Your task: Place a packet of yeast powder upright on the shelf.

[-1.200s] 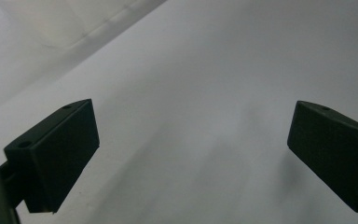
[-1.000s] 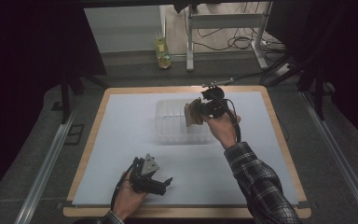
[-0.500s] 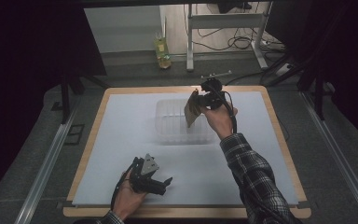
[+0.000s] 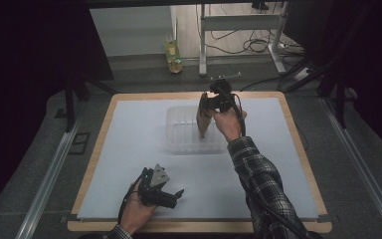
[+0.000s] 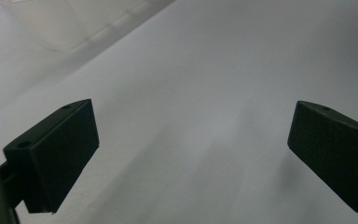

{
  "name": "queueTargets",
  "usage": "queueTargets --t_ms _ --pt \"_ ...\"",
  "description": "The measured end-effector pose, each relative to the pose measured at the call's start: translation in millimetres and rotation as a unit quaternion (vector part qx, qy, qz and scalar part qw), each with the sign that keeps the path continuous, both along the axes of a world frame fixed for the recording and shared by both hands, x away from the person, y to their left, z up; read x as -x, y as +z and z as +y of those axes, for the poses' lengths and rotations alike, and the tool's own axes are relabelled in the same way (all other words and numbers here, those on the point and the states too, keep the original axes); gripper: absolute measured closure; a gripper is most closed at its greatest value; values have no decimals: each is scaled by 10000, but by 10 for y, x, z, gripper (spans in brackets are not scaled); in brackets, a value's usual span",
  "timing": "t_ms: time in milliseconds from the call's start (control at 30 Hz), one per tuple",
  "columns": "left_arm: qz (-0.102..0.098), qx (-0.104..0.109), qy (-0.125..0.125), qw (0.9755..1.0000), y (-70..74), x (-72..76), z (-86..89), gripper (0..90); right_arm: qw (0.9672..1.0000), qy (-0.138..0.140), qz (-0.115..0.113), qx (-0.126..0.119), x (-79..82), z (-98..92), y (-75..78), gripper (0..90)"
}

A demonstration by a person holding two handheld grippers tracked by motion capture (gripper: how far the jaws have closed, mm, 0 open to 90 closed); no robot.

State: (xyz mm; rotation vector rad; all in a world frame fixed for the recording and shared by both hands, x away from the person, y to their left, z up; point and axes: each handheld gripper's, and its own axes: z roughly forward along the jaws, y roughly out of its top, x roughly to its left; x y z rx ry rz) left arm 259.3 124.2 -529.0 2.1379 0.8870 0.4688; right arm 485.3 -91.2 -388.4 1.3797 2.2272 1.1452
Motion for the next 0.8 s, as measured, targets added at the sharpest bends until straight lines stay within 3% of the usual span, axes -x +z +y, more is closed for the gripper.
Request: queueTargets --t_ms 233,533,667,800 --pt "17 0 -3 10000 -2 -1 -1 17 9998 -93 99 -110 -68 2 -85 811" --pt "25 -18 -30 10000 -6 2 -11 17 9997 -170 15 -172 -170 41 -158 800" --pt "18 -2 -26 10000 -1 3 -1 17 9998 -152 -52 -112 -186 41 -154 749" --pt "8 10 -18 10000 2 4 3 17 9998 -129 -168 -49 -194 13 -155 637"
